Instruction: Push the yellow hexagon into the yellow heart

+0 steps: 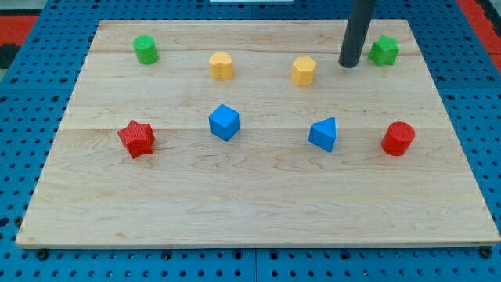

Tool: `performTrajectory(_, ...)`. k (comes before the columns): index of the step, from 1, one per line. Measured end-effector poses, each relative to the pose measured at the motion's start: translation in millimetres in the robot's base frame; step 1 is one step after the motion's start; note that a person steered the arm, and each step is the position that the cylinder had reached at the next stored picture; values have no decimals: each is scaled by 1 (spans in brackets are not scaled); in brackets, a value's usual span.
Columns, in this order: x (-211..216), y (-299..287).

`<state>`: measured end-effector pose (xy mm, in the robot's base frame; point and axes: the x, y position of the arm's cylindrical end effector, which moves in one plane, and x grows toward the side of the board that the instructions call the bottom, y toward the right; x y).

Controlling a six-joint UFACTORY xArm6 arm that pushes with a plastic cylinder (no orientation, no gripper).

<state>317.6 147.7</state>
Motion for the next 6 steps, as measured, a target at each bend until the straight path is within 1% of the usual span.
performTrajectory(2, 5, -117)
performTrajectory(3, 5, -119)
performTrajectory(4, 21, -96)
performTrajectory(5, 33, -122)
performTrajectory(6, 33, -136)
